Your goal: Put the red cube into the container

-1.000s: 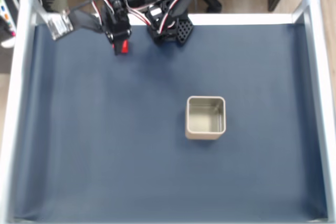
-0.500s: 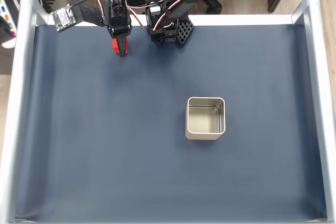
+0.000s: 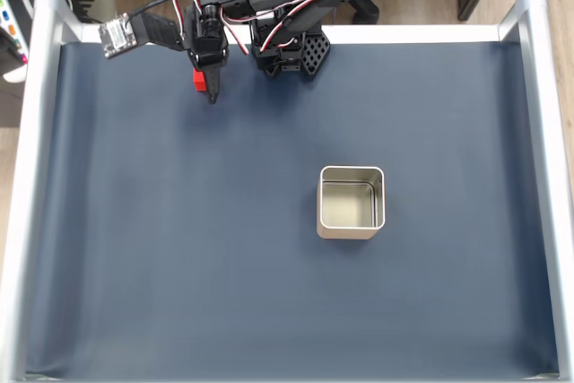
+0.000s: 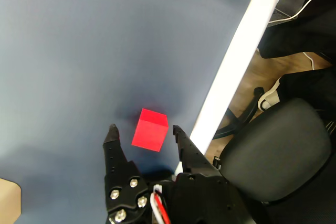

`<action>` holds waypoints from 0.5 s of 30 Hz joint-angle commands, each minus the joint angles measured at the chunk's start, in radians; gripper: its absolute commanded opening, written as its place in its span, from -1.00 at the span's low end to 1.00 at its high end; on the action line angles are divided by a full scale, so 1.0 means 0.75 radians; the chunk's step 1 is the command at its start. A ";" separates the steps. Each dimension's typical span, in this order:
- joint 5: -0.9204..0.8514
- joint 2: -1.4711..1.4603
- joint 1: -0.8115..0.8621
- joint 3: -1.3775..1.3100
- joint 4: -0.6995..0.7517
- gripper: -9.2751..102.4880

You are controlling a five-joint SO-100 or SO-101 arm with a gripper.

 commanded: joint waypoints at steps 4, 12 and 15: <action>-0.022 0.043 0.027 0.035 -0.067 -0.24; -0.033 0.031 0.043 0.043 -0.080 -0.29; -0.041 0.031 0.043 0.043 -0.082 -0.32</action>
